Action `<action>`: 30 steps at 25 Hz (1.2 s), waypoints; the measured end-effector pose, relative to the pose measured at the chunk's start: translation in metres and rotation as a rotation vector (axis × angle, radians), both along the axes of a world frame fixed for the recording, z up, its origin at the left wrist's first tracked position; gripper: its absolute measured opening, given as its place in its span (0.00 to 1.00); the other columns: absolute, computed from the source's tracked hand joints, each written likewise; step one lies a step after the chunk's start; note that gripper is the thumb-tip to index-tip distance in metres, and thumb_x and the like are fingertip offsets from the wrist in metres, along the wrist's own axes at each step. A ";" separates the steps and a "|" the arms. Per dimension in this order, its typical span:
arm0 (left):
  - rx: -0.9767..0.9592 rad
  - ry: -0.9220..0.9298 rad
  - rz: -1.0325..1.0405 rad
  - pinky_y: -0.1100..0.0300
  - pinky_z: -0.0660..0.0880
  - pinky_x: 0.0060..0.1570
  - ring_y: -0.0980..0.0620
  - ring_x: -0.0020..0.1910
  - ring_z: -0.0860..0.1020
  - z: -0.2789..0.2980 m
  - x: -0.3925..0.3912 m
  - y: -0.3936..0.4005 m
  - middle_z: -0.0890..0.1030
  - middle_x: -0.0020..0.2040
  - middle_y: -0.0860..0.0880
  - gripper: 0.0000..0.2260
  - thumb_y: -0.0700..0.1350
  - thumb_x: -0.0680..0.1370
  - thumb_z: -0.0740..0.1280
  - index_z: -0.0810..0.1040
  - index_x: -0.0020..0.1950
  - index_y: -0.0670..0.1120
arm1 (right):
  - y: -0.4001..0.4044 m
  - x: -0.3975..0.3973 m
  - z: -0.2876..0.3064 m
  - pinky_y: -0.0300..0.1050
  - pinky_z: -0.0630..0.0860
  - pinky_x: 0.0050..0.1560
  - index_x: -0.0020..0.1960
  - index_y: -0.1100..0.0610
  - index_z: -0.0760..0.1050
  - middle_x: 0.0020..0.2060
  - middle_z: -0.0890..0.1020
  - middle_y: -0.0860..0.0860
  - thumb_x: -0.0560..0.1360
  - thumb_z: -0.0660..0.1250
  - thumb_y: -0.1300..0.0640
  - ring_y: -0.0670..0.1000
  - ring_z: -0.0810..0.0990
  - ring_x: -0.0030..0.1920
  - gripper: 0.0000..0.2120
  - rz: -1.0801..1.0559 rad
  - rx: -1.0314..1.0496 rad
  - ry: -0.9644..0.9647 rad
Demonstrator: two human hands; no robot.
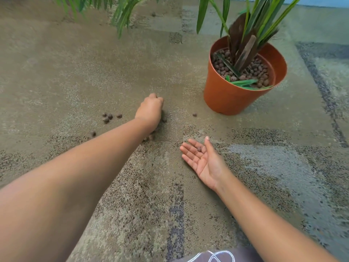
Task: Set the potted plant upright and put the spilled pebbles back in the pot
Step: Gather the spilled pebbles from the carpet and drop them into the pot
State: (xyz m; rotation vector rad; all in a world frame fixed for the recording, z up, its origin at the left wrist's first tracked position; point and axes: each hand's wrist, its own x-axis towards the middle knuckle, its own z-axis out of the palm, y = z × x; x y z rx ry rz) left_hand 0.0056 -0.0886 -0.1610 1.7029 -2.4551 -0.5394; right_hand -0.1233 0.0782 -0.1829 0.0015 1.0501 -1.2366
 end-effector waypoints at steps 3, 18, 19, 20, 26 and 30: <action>-0.053 0.138 -0.002 0.57 0.69 0.45 0.44 0.47 0.74 0.006 -0.003 0.021 0.74 0.53 0.42 0.08 0.33 0.76 0.59 0.76 0.51 0.39 | -0.002 0.000 0.000 0.46 0.81 0.47 0.57 0.62 0.75 0.48 0.84 0.58 0.79 0.53 0.43 0.55 0.83 0.50 0.24 -0.001 0.008 -0.004; -0.027 0.339 -0.290 0.55 0.66 0.64 0.50 0.65 0.70 0.008 -0.031 0.080 0.73 0.67 0.48 0.14 0.49 0.78 0.61 0.78 0.59 0.46 | -0.004 0.003 0.018 0.47 0.81 0.49 0.52 0.63 0.76 0.43 0.83 0.58 0.81 0.55 0.55 0.53 0.83 0.46 0.15 -0.081 0.074 0.016; 0.020 0.283 -0.261 0.53 0.62 0.67 0.49 0.69 0.66 0.003 -0.036 0.074 0.68 0.71 0.48 0.16 0.50 0.78 0.60 0.75 0.63 0.47 | -0.001 0.003 0.016 0.47 0.80 0.50 0.53 0.63 0.76 0.46 0.84 0.59 0.81 0.54 0.54 0.54 0.83 0.49 0.16 -0.079 0.058 0.015; 0.092 0.226 -0.244 0.51 0.58 0.70 0.48 0.72 0.61 -0.002 -0.041 0.069 0.62 0.74 0.48 0.18 0.52 0.79 0.59 0.71 0.67 0.49 | 0.002 0.003 0.014 0.46 0.80 0.51 0.55 0.63 0.76 0.48 0.84 0.60 0.81 0.54 0.54 0.54 0.83 0.50 0.17 -0.091 0.046 0.006; 0.280 0.043 -0.234 0.49 0.46 0.72 0.45 0.76 0.46 -0.025 -0.062 0.043 0.51 0.77 0.50 0.21 0.49 0.82 0.50 0.59 0.75 0.50 | -0.004 0.003 0.008 0.48 0.79 0.49 0.58 0.66 0.74 0.51 0.82 0.62 0.81 0.55 0.56 0.57 0.82 0.52 0.16 -0.148 0.074 -0.050; 0.257 0.054 -0.260 0.48 0.48 0.73 0.46 0.76 0.48 -0.024 -0.057 0.045 0.56 0.76 0.55 0.20 0.47 0.81 0.52 0.60 0.74 0.51 | 0.000 0.001 0.006 0.48 0.80 0.48 0.56 0.66 0.75 0.50 0.83 0.62 0.80 0.56 0.56 0.57 0.82 0.51 0.15 -0.161 0.044 -0.098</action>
